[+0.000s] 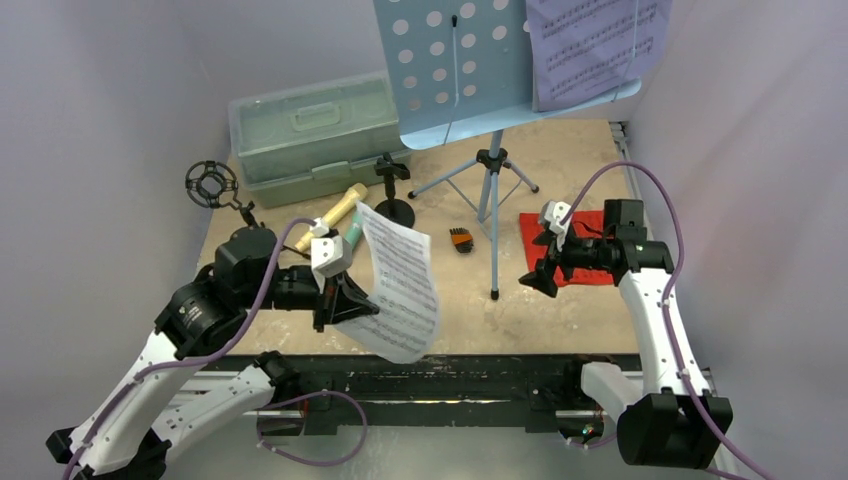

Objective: Pack up the instrument practice props
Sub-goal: Place the sheet music at the center of the board.

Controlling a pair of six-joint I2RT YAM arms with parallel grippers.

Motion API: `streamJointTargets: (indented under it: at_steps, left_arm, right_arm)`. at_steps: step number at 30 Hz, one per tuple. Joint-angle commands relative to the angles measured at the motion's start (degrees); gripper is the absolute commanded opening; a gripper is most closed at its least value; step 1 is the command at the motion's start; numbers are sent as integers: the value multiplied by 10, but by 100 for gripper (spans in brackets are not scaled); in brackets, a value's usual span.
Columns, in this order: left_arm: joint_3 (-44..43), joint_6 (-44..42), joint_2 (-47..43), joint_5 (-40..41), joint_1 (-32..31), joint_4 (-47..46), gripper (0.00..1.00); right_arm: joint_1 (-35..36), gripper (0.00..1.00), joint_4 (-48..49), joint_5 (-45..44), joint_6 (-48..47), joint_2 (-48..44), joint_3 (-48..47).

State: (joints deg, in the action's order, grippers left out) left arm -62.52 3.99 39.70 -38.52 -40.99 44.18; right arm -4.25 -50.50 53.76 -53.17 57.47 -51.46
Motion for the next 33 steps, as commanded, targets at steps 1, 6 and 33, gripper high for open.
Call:
streamJointTargets:
  at_steps: [1,6,33]
  left_arm:
    - [16,17,5,-61,1,-30,0]
    - [49,45,10,-101,1,-82,0]
    - [-41,-14,236,134,-219,-9,0]
  right_arm:
    - [-1,99,-67,20,-68,-5,-49]
    - [-1,99,-107,24,-100,-12,-74]
    - [3,99,-284,48,-252,-25,-168]
